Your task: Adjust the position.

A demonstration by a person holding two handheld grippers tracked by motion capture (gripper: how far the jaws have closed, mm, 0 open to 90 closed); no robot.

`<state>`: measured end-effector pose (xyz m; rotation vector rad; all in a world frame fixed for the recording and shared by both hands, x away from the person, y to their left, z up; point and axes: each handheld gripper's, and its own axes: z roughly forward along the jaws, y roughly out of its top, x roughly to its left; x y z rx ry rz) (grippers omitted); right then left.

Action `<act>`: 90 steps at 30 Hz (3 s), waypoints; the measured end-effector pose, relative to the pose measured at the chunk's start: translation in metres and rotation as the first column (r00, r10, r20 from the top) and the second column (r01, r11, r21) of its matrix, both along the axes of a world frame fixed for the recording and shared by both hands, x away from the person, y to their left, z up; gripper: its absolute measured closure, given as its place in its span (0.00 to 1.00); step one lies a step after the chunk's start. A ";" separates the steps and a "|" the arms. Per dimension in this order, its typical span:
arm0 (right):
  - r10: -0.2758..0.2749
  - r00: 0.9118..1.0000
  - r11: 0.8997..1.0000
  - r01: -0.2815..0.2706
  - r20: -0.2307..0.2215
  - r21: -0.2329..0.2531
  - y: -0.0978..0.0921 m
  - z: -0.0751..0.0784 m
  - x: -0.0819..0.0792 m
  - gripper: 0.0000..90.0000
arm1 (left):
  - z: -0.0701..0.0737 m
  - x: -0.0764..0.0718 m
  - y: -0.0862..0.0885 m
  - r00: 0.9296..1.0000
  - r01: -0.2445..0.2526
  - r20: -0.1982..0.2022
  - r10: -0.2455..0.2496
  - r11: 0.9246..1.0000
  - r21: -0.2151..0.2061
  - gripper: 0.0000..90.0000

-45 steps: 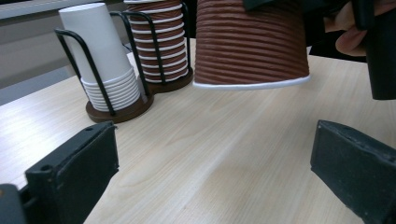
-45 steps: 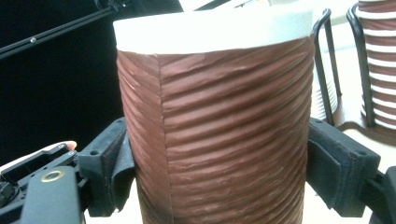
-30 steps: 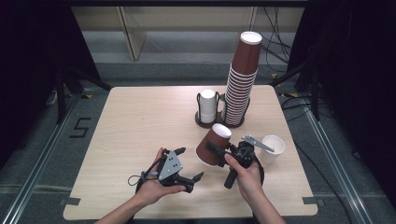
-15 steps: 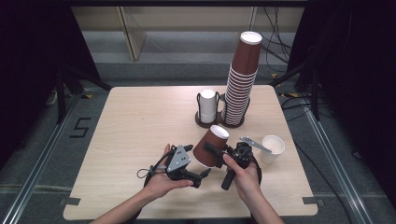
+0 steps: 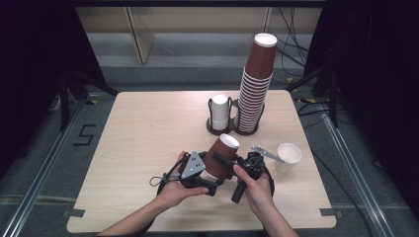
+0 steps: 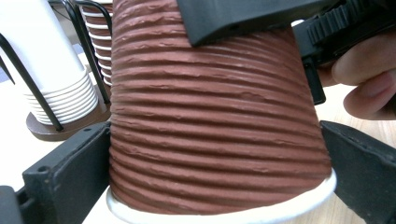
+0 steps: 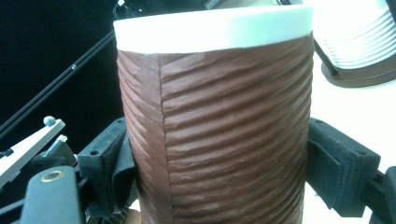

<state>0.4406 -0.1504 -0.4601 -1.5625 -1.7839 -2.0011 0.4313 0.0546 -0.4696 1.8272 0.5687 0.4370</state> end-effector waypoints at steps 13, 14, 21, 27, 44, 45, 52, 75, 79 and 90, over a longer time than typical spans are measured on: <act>-0.004 1.000 1.000 0.004 0.004 0.014 -0.001 0.003 -0.001 0.17 | 0.003 -0.002 0.001 1.000 0.007 0.002 -0.007 1.000 -0.030 0.08; -0.008 1.000 1.000 0.008 0.010 0.010 -0.001 0.003 -0.001 0.16 | 0.004 -0.003 0.002 1.000 0.005 -0.002 -0.005 1.000 -0.025 0.09; -0.002 1.000 1.000 0.002 0.013 0.000 -0.001 0.004 -0.001 0.15 | 0.004 -0.004 0.003 1.000 0.011 -0.001 -0.011 1.000 -0.018 0.11; -0.001 1.000 1.000 0.001 0.005 -0.020 -0.001 0.004 -0.002 0.10 | 0.004 -0.003 0.003 1.000 0.017 0.001 -0.017 1.000 -0.015 0.12; 0.050 0.998 0.994 -0.047 0.037 -0.096 -0.005 0.015 -0.004 0.01 | 0.007 -0.004 0.016 1.000 0.024 -0.001 -0.024 0.999 0.027 0.12; 0.050 0.998 0.994 -0.047 0.037 -0.096 -0.005 0.015 -0.004 0.01 | 0.007 -0.004 0.016 1.000 0.024 -0.001 -0.024 0.999 0.027 0.12; 0.129 0.990 0.967 -0.112 0.059 -0.230 -0.008 0.020 -0.011 0.01 | 0.013 -0.003 0.031 0.999 0.039 0.007 -0.040 0.997 0.073 0.12; 0.491 0.868 0.644 -0.308 0.069 -0.700 -0.026 0.017 -0.013 0.08 | 0.026 0.000 0.071 0.981 0.193 -0.018 -0.196 0.941 0.279 0.12; 0.530 0.848 0.582 -0.345 0.022 -0.736 -0.025 0.012 -0.013 0.09 | 0.025 0.000 0.073 0.973 0.228 -0.030 -0.230 0.920 0.320 0.12; 0.593 0.805 0.497 -0.377 -0.012 -0.782 -0.020 0.011 -0.013 0.06 | 0.029 0.000 0.072 0.945 0.312 -0.054 -0.322 0.840 0.445 0.12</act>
